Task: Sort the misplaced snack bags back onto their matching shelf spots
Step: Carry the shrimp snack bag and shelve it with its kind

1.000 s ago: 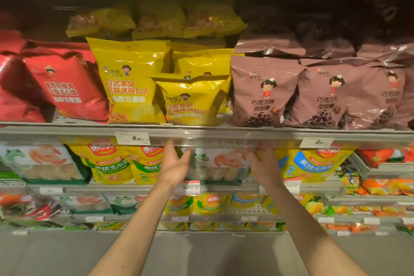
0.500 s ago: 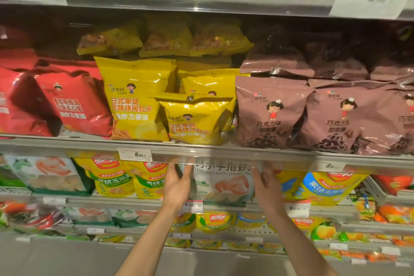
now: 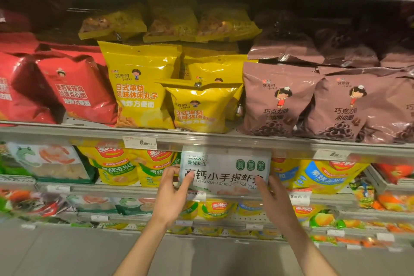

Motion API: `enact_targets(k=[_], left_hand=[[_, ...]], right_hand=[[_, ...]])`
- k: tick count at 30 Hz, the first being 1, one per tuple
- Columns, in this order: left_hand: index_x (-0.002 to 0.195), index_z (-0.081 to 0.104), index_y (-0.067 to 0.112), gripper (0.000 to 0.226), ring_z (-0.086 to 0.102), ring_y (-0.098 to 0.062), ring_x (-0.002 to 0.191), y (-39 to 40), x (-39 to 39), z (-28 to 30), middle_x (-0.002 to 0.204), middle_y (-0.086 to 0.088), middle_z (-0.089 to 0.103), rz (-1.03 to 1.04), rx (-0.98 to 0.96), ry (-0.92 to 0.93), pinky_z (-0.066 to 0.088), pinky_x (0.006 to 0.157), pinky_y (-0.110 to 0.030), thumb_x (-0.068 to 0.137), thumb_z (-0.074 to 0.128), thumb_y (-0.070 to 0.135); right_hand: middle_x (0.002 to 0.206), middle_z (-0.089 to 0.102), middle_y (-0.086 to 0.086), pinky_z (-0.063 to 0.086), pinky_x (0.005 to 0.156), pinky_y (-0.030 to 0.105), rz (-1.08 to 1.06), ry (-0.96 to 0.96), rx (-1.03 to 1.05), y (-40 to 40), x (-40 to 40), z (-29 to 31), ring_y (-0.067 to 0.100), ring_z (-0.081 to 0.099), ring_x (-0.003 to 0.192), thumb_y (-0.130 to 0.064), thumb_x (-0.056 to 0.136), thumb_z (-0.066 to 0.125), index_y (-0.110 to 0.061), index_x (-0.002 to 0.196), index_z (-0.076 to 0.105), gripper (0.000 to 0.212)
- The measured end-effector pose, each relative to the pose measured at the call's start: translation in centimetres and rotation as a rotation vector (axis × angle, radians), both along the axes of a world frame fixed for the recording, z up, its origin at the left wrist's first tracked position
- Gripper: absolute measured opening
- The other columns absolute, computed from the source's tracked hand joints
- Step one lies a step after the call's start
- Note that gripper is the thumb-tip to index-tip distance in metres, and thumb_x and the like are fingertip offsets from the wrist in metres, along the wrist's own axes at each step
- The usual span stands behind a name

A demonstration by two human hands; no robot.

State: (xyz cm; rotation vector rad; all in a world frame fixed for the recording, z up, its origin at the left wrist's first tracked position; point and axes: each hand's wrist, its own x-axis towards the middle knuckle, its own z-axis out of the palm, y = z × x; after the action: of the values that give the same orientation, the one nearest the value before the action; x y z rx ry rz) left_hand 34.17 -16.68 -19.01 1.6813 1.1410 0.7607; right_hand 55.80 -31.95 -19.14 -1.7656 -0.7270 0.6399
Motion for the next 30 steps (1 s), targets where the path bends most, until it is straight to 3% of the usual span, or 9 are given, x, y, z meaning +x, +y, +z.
enact_targets(k=[3, 5, 9, 12, 14, 17, 20, 22, 30], left_hand=[[0.101, 0.066, 0.028, 0.022, 0.054, 0.009, 0.113, 0.4, -0.6, 0.3, 0.140, 0.013, 0.052, -0.090, 0.000, 0.049, 0.049, 0.087, -0.018, 0.088, 0.073, 0.045], [0.103, 0.064, 0.031, 0.030, 0.060, 0.003, 0.106, 0.6, -1.1, 0.6, 0.135, 0.008, 0.057, -0.103, -0.032, 0.079, 0.054, 0.085, -0.025, 0.081, 0.081, 0.043], [0.130, 0.041, 0.033, 0.085, 0.072, -0.007, 0.098, 0.4, -1.7, 1.3, 0.122, 0.005, 0.068, -0.146, -0.148, 0.043, 0.059, 0.087, -0.029, 0.064, 0.095, 0.033], [0.154, 0.021, 0.037, 0.118, 0.049, -0.005, 0.127, 0.7, -1.8, 1.2, 0.144, 0.017, 0.043, -0.191, -0.073, 0.057, 0.044, 0.110, -0.032, 0.063, 0.096, 0.033], [0.149, 0.030, 0.045, 0.105, 0.043, -0.009, 0.136, 1.0, -2.2, 1.1, 0.149, 0.017, 0.041, -0.197, -0.027, 0.047, 0.041, 0.115, -0.039, 0.065, 0.093, 0.041], [0.119, 0.045, 0.061, 0.071, 0.049, -0.013, 0.126, 0.7, -3.2, 1.6, 0.129, 0.022, 0.045, -0.177, 0.048, 0.010, 0.050, 0.104, -0.039, 0.068, 0.091, 0.045], [0.125, 0.052, 0.044, 0.069, 0.052, -0.017, 0.123, 0.5, -4.3, 1.6, 0.127, 0.013, 0.046, -0.172, 0.111, -0.020, 0.059, 0.091, -0.039, 0.069, 0.092, 0.035], [0.134, 0.051, 0.026, 0.079, 0.053, -0.022, 0.127, 0.0, -5.1, 1.5, 0.134, 0.005, 0.049, -0.186, 0.106, -0.023, 0.060, 0.089, -0.044, 0.068, 0.090, 0.048], [0.113, 0.055, 0.039, 0.054, 0.071, -0.008, 0.096, -3.6, -8.1, 2.9, 0.108, 0.012, 0.073, -0.194, -0.078, -0.066, 0.062, 0.082, -0.038, 0.073, 0.090, 0.032]], right_hand=[[0.117, 0.073, -0.014, 0.049, 0.079, 0.005, 0.048, 0.035, -0.012, -1.2, 0.0, 0.1, -0.004, 0.066, 0.108, -0.021, 0.103, 0.055, -0.025, 0.123, 0.066, 0.024], [0.116, 0.074, -0.015, 0.050, 0.080, 0.007, 0.088, 0.052, -0.017, -1.8, -0.2, 0.7, -0.002, 0.066, 0.110, -0.019, 0.102, 0.057, -0.027, 0.124, 0.066, 0.025], [0.107, 0.074, -0.027, 0.050, 0.077, 0.006, 0.127, -0.001, -0.052, -2.2, -1.3, 1.8, -0.007, 0.068, 0.104, -0.014, 0.097, 0.064, -0.031, 0.118, 0.067, 0.026], [0.103, 0.075, -0.027, 0.052, 0.076, 0.009, 0.093, -0.018, -0.031, -2.0, -2.1, 2.2, -0.005, 0.070, 0.101, -0.013, 0.096, 0.065, -0.030, 0.114, 0.068, 0.025], [0.105, 0.077, -0.020, 0.055, 0.080, 0.017, 0.062, -0.012, 0.012, -1.9, -2.4, 2.6, 0.001, 0.072, 0.101, -0.010, 0.095, 0.066, -0.029, 0.113, 0.067, 0.026], [0.109, 0.078, -0.006, 0.058, 0.083, 0.027, 0.022, 0.019, 0.076, -1.8, -3.0, 3.1, 0.011, 0.073, 0.103, -0.003, 0.094, 0.066, -0.018, 0.118, 0.065, 0.028], [0.106, 0.078, -0.004, 0.056, 0.076, 0.016, -0.003, 0.013, 0.110, -2.4, -4.2, 3.6, 0.005, 0.073, 0.097, 0.000, 0.094, 0.064, -0.014, 0.116, 0.065, 0.026], [0.105, 0.079, -0.003, 0.057, 0.075, 0.017, -0.017, 0.028, 0.138, -3.1, -4.9, 3.7, 0.006, 0.074, 0.097, 0.002, 0.095, 0.062, -0.013, 0.114, 0.065, 0.025], [0.103, 0.078, -0.005, 0.057, 0.072, 0.015, 0.005, 0.044, 0.157, -5.4, -6.5, 5.1, 0.005, 0.074, 0.092, 0.003, 0.094, 0.063, -0.010, 0.114, 0.064, 0.024]])
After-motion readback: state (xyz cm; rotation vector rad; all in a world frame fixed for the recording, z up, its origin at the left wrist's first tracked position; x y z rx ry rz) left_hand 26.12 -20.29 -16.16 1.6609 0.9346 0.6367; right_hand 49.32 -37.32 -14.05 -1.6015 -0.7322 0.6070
